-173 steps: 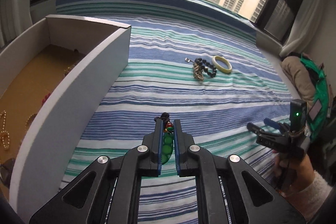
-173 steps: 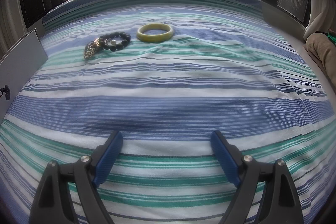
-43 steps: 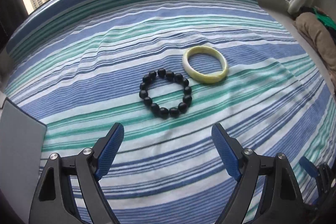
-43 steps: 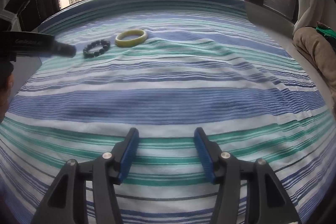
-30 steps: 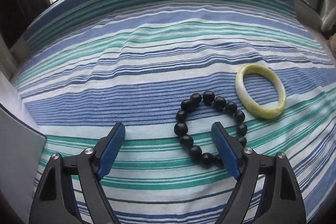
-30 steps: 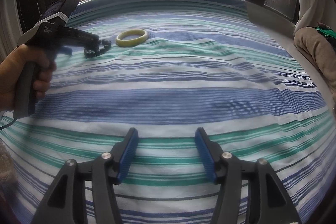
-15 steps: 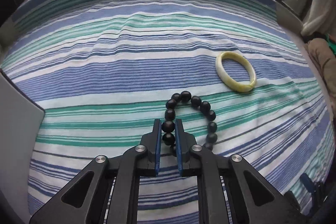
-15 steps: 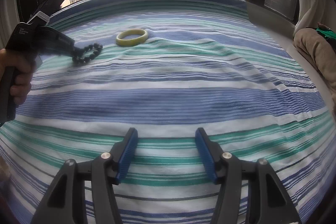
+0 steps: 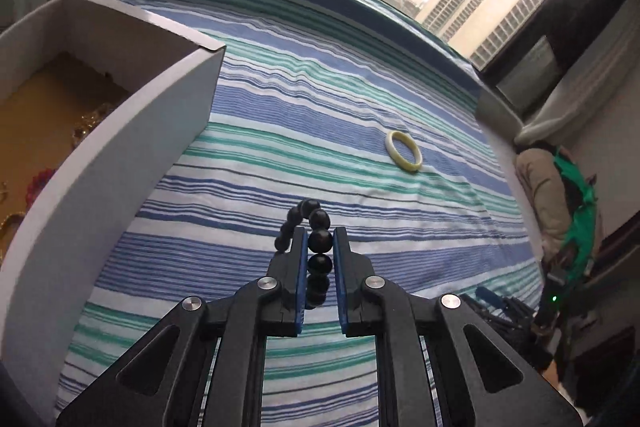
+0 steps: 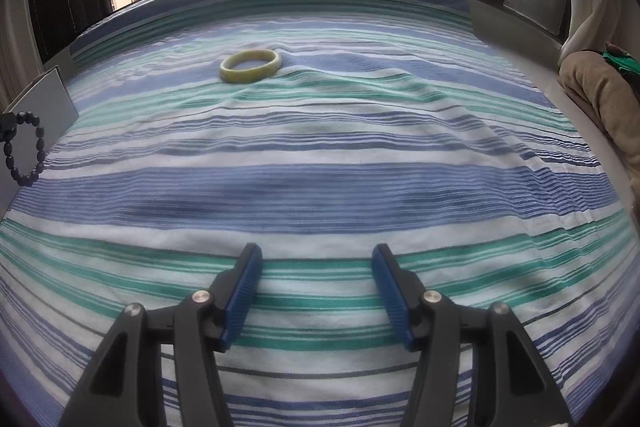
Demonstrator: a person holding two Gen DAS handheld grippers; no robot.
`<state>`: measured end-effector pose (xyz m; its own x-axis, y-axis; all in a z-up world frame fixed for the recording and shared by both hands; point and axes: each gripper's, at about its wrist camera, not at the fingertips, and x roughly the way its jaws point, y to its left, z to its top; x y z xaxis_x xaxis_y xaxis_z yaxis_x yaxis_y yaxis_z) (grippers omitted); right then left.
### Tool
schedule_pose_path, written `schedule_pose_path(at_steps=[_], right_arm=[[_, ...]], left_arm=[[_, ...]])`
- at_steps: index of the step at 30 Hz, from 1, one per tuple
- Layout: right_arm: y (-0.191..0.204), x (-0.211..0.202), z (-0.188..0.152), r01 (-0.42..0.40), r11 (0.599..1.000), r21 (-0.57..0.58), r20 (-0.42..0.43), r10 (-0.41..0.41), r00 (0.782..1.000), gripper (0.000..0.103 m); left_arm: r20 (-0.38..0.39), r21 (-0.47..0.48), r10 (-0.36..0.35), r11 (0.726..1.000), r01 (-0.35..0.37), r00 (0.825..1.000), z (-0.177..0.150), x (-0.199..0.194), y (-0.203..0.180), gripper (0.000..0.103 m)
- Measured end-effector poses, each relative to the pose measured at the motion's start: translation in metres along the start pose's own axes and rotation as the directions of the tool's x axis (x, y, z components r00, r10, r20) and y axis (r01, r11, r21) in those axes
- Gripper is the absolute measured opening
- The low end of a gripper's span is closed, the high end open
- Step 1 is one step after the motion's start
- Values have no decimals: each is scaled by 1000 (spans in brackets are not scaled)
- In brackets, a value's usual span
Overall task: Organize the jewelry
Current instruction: 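Grasp the black bead bracelet with the left tool while the right tool grasps the pale jade bangle, then carry the black bracelet and jade bangle into the box and open both tools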
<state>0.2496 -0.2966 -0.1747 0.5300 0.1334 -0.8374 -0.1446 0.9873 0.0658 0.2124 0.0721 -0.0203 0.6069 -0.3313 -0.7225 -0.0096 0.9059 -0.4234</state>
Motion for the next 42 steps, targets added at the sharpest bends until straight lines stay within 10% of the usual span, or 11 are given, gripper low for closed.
schedule_pose_path(at_steps=[3, 7, 14, 18, 21, 22, 32, 42], right_arm=[[5, -26, 40, -209, 978, 17, -40, 209, 977, 59], [32, -39, 126, -198, 971, -130, 38, 205, 978, 58], [80, 89, 219, -128, 964, -234, -111, 105, 988, 58], [96, 137, 223, -84, 969, -231, -151, 50, 987, 56], [102, 138, 219, -85, 967, -240, -122, 57, 991, 32], [102, 136, 219, -71, 967, -243, -127, 41, 991, 11], [87, 82, 201, -144, 976, -164, -55, 137, 989, 11], [137, 25, 181, -277, 930, -243, -29, 279, 960, 11]], left_arm=[[27, 37, 9, 999, -10, 1000, -10, -20, 3, 11], [38, 82, 45, 995, -48, 998, -24, -33, 9, 11], [36, 64, 77, 995, -79, 996, -37, -44, 15, 11], [46, 67, 134, 988, -137, 990, -39, -50, 19, 11], [61, 81, 189, 978, -194, 980, -39, -53, 23, 11], [65, 86, 207, 973, -212, 976, -39, -53, 23, 11], [107, 152, 309, 934, -323, 945, -44, -51, 20, 11], [94, 105, 221, 967, -231, 971, -51, -77, 24, 11]])
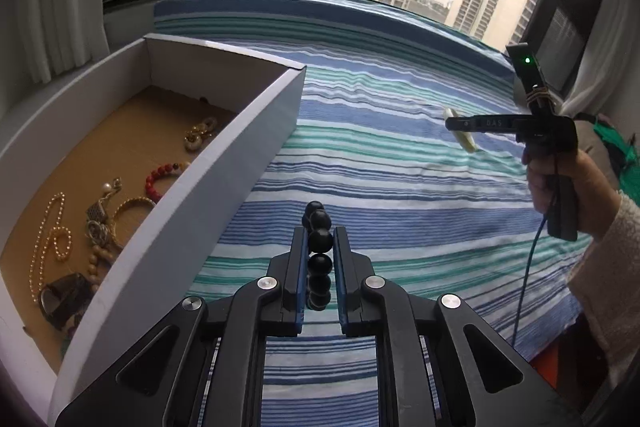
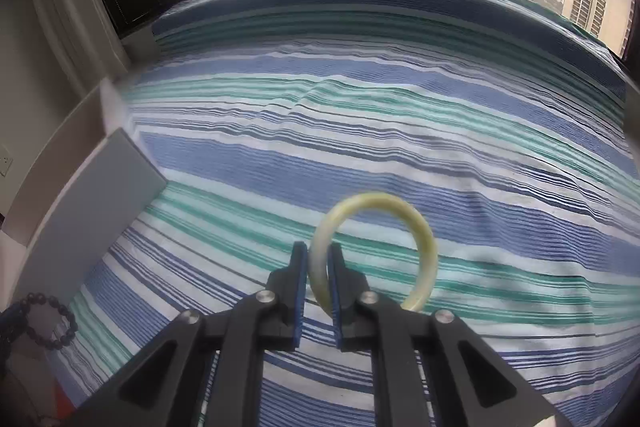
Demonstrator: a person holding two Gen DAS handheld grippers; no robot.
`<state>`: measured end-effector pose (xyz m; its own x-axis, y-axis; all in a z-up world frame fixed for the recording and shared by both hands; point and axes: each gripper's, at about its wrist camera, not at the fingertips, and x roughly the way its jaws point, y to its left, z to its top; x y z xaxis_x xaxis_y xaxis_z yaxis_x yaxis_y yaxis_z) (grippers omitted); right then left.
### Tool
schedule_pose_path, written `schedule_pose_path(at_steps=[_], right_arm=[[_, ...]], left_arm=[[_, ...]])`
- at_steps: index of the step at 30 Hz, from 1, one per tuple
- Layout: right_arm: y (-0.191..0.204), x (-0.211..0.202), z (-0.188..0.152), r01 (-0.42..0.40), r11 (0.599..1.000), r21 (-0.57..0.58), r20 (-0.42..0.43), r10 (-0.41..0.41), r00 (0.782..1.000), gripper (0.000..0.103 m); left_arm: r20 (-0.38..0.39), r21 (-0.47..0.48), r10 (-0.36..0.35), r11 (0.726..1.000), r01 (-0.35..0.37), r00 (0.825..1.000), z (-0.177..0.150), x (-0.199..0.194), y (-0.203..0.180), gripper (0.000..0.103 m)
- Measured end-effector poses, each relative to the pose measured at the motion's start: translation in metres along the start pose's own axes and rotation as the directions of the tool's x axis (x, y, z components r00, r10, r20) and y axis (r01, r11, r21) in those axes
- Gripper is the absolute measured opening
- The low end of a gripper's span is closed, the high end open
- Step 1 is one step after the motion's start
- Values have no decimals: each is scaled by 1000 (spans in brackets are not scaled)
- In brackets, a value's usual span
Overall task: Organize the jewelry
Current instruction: 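Carry the black bracelet and jade bangle into the box and open both tools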
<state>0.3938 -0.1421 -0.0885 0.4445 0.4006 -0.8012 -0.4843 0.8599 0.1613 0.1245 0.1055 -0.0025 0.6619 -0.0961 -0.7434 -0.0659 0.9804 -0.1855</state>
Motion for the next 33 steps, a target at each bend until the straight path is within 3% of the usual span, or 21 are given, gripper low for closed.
schedule_pose_path(at_steps=[4, 7, 11, 15, 19, 22, 27, 30, 33], right_arm=[[42, -16, 3, -74, 995, -61, 12, 75, 997, 11], [80, -34, 8, -140, 982, -127, 39, 146, 989, 10], [135, -63, 21, -225, 951, -213, 84, 247, 965, 11], [195, -77, 44, -305, 905, -298, 93, 346, 934, 11], [255, -59, 66, -349, 866, -357, 50, 391, 919, 11], [299, -28, 79, -367, 847, -385, -25, 387, 922, 11], [358, 40, 86, -326, 853, -408, -146, 292, 945, 11], [376, 80, 84, -289, 873, -393, -220, 215, 951, 11], [387, 110, 81, -232, 877, -420, -242, 138, 960, 11]], left_arm=[[-2, -87, -136, 987, 135, 991, 2, -36, 20, 11], [51, -128, -211, 968, 216, 976, 11, -81, 43, 11], [169, -136, -136, 978, 160, 976, 30, -140, 81, 11], [217, -195, 24, 981, 19, 976, 34, -162, 129, 11], [158, -269, 132, 959, -86, 979, 26, -143, 175, 11], [70, -301, 145, 946, -118, 987, 17, -110, 196, 11], [-54, -279, 102, 954, -113, 993, 4, -53, 195, 11], [-110, -271, 91, 955, -118, 990, -2, -26, 191, 11], [-134, -276, 98, 952, -132, 986, -3, -16, 191, 11]])
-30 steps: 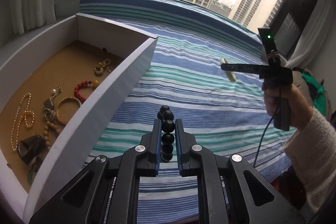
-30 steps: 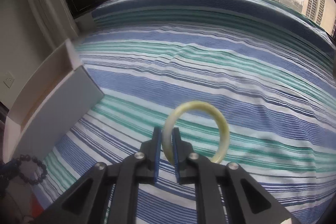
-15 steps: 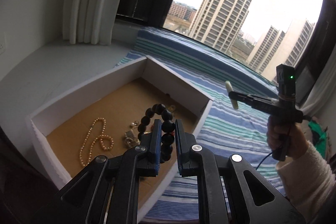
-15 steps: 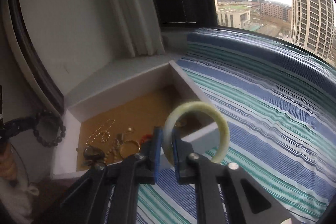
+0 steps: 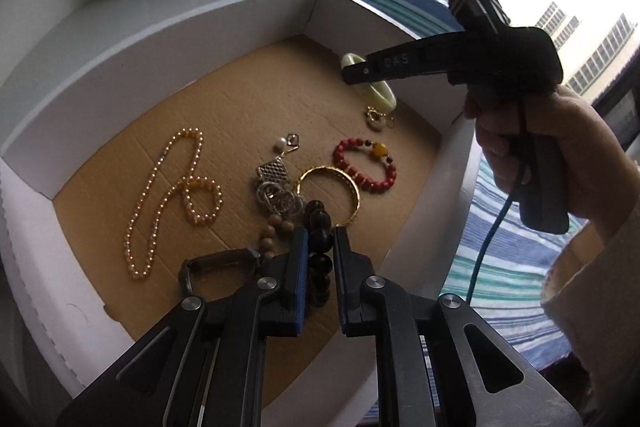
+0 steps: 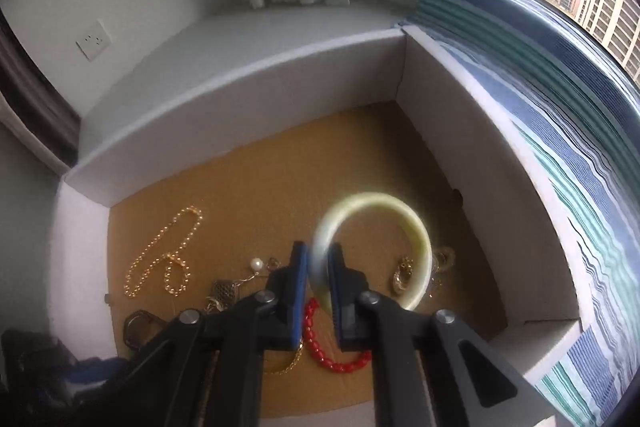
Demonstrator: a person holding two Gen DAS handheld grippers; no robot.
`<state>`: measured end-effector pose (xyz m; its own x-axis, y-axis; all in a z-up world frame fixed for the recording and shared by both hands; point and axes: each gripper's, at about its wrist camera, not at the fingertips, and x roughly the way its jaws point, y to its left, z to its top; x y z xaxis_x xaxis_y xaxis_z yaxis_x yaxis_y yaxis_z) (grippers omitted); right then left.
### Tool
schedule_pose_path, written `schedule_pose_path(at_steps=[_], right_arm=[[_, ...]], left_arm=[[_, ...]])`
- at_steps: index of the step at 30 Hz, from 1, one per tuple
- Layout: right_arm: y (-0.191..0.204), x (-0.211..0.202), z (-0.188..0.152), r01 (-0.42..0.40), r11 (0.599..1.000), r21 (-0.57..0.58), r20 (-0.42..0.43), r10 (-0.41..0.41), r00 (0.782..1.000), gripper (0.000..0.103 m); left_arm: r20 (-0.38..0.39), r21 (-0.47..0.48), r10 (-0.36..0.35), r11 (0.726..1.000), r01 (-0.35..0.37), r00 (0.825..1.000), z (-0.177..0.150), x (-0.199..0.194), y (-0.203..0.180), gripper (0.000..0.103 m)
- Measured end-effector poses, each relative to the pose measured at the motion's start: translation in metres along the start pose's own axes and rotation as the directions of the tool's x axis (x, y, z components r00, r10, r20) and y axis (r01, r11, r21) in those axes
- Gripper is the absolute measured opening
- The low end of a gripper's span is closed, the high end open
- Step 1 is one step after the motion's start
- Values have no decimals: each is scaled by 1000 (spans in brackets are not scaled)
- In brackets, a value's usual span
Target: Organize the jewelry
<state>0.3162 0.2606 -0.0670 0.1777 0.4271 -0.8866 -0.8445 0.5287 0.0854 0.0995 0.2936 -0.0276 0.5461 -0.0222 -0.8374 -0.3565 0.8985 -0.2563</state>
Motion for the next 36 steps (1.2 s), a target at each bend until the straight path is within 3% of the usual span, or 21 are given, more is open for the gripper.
schedule_pose_path(at_steps=[3, 4, 5, 7, 9, 11, 13, 16, 19, 20, 21, 22, 25, 26, 28, 31, 36], right_arm=[[3, 20, 5, 15, 1000, 16, -17, -15, 1000, 14], [1, 21, 5, 0, 999, 34, -9, 1, 1000, 14], [0, 20, 5, -26, 998, 56, 0, 26, 1000, 24], [-3, 10, 4, -65, 993, 94, 35, 62, 997, 43], [-7, -6, -2, -73, 992, 103, 71, 66, 995, 44], [-8, -24, -10, -60, 994, 93, 109, 50, 993, 45], [-7, -45, -22, -56, 996, 68, 149, 46, 988, 56], [-7, -77, -47, -62, 998, 34, 200, 54, 978, 75], [2, -100, -74, -72, 997, -9, 226, 72, 972, 81], [5, -105, -83, -64, 998, -25, 233, 68, 970, 82], [9, -108, -92, -46, 998, -36, 238, 54, 970, 82], [13, -111, -97, -27, 999, -41, 242, 36, 970, 82], [17, -118, -110, 16, 999, -42, 251, -5, 968, 82], [15, -122, -113, 27, 999, -38, 250, -17, 968, 83], [17, -125, -116, 35, 999, -35, 251, -25, 968, 83], [21, -126, -118, 52, 998, -44, 247, -40, 968, 83], [30, -123, -117, 76, 994, -81, 232, -55, 971, 84]], left_arm=[[8, -30, 12, 999, -12, 1000, -2, -2, 4, 16], [19, -35, 21, 999, -20, 1000, -3, -6, 6, 29], [38, -37, 35, 999, -34, 999, -3, -10, 5, 47], [94, -25, 104, 994, -102, 990, -6, -21, 5, 68], [152, -7, 187, 982, -188, 971, -8, -34, 0, 79], [202, -10, 256, 966, -260, 945, -11, -44, -7, 96], [246, -32, 343, 938, -346, 906, -10, -53, -12, 102], [302, -89, 469, 881, -465, 830, -12, -65, -24, 102], [345, -135, 586, 804, -579, 734, -18, -76, -36, 102], [360, -143, 604, 789, -598, 711, -21, -77, -38, 102], [362, -150, 607, 787, -598, 707, -23, -78, -40, 102], [349, -156, 596, 798, -582, 723, -23, -78, -39, 102], [270, -177, 524, 851, -494, 807, -24, -79, -35, 102], [245, -185, 508, 861, -475, 826, -24, -78, -33, 102], [213, -197, 488, 870, -452, 846, -24, -75, -30, 102], [203, -219, 474, 875, -432, 857, -25, -74, -24, 102], [208, -234, 513, 853, -467, 832, -26, -76, -20, 102]])
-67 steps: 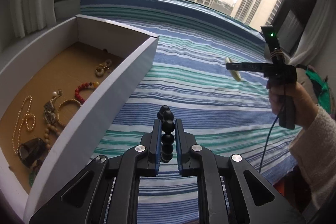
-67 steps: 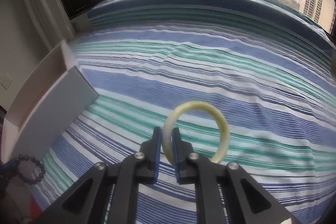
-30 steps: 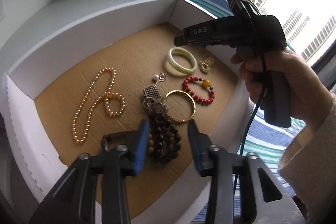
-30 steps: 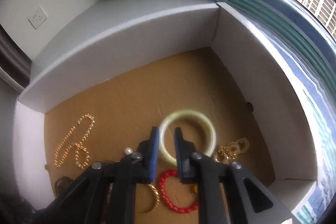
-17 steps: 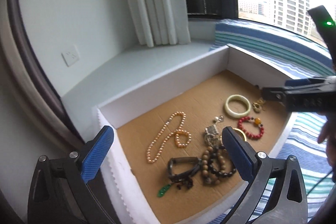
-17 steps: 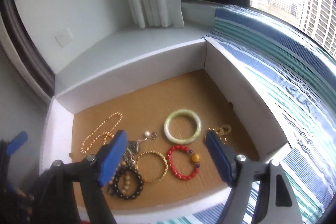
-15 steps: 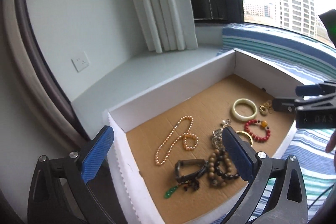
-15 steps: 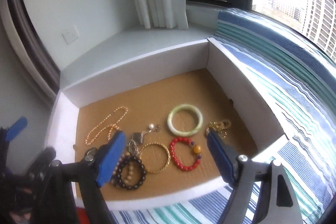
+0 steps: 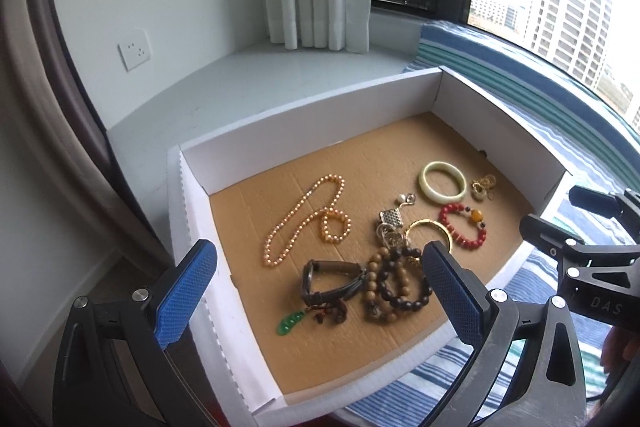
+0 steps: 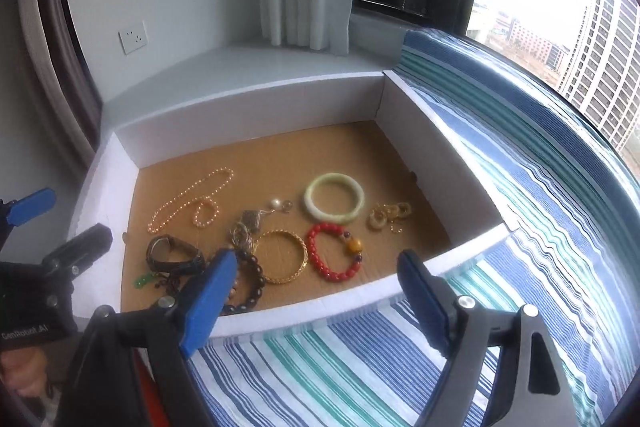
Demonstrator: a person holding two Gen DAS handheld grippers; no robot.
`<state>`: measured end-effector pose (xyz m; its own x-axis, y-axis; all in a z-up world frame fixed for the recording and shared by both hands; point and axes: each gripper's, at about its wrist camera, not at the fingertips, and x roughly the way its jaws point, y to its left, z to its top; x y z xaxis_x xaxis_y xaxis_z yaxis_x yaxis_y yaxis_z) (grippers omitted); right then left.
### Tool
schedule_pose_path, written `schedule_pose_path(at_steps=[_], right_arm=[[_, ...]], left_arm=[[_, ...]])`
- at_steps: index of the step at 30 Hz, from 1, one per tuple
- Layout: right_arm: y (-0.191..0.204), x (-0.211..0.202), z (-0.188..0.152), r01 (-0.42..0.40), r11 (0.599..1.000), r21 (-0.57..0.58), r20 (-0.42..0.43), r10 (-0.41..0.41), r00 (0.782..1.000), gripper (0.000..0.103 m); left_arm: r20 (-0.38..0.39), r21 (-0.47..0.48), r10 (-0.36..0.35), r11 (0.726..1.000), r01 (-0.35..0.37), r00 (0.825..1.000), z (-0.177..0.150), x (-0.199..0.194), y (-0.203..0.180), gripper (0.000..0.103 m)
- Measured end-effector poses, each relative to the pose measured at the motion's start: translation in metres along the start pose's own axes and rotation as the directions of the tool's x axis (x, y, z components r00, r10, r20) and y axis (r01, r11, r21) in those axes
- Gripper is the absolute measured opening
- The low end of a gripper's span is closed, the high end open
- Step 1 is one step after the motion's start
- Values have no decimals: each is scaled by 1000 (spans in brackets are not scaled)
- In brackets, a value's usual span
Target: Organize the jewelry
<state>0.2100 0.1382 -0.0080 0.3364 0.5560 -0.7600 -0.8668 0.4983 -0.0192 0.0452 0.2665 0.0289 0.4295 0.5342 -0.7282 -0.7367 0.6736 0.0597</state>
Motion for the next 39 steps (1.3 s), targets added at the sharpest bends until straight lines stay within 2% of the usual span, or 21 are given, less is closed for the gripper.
schedule_pose_path(at_steps=[7, 12, 25, 31, 39], right_arm=[[11, 6, 3, -20, 1000, -9, -14, 19, 1000, 85], [20, 12, 5, -7, 1000, -30, -42, 6, 999, 90], [18, 9, 12, 5, 1000, -22, -43, -6, 999, 90], [14, 8, 13, 4, 1000, -10, -54, -4, 999, 90], [13, 0, 17, -5, 1000, -12, -59, 4, 998, 90]], left_arm=[[-18, -18, 36, 999, -37, 999, 1, 10, 7, 102], [-31, -36, 58, 998, -59, 998, 2, 12, 14, 102], [-77, -95, 27, 995, -35, 997, 6, 9, 19, 103], [-109, -95, 60, 993, -71, 992, 6, 5, 14, 103], [-136, -99, 23, 994, -37, 990, 7, -3, 10, 103]])
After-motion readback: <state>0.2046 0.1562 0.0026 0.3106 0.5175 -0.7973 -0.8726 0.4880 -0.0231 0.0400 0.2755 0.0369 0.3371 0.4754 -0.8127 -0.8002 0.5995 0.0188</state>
